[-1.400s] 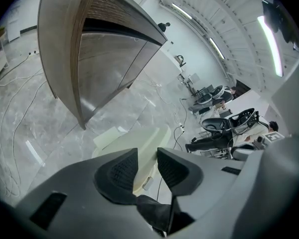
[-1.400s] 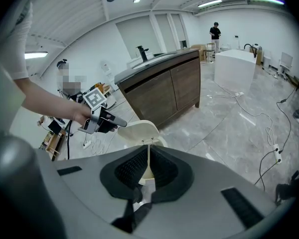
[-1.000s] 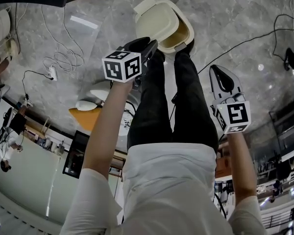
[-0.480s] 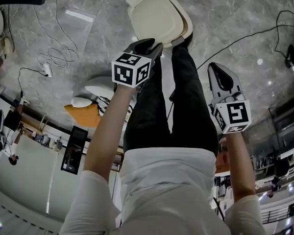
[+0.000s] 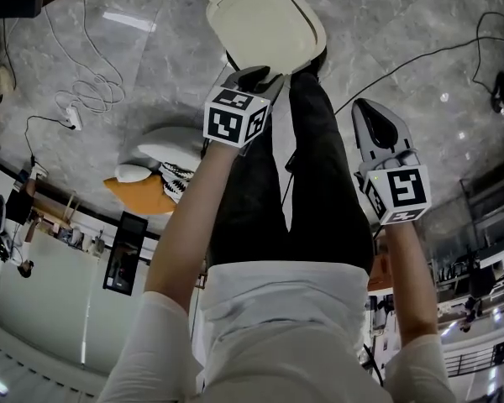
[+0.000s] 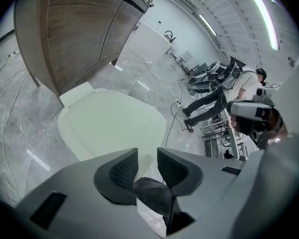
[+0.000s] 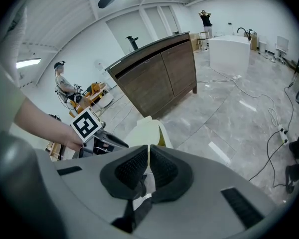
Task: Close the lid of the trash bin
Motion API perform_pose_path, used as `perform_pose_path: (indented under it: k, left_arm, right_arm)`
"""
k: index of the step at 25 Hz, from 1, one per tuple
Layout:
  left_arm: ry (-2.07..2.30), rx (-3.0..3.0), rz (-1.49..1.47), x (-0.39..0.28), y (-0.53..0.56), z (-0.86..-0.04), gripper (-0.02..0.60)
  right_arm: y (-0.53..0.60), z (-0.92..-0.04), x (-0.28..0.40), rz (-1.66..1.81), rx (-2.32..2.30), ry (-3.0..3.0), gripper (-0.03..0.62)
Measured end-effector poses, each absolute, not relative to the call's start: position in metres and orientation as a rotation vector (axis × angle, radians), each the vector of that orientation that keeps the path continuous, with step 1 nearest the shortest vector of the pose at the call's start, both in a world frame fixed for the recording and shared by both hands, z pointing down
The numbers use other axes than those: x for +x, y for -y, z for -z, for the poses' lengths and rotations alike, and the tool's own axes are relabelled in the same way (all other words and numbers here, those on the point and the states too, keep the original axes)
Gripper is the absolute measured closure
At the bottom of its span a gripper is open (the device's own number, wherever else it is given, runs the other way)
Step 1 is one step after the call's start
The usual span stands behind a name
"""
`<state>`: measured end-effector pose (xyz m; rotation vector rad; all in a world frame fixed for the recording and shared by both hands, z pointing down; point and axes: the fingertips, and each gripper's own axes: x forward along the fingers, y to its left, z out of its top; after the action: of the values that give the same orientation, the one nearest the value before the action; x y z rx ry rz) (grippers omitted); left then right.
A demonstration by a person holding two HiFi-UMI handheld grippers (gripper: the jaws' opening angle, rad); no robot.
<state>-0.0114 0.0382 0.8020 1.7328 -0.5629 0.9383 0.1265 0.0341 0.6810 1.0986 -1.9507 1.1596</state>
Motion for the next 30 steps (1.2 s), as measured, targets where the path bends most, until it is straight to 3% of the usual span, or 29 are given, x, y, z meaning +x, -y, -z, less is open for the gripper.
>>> perform_pose_path:
  k: [30]
  left_arm:
    - [0.596, 1.747, -1.204, 0.007, -0.071, -0.894, 0.454]
  right_arm:
    - [-0.064, -0.738, 0.145, -1.244, 1.051, 1.909, 0.559]
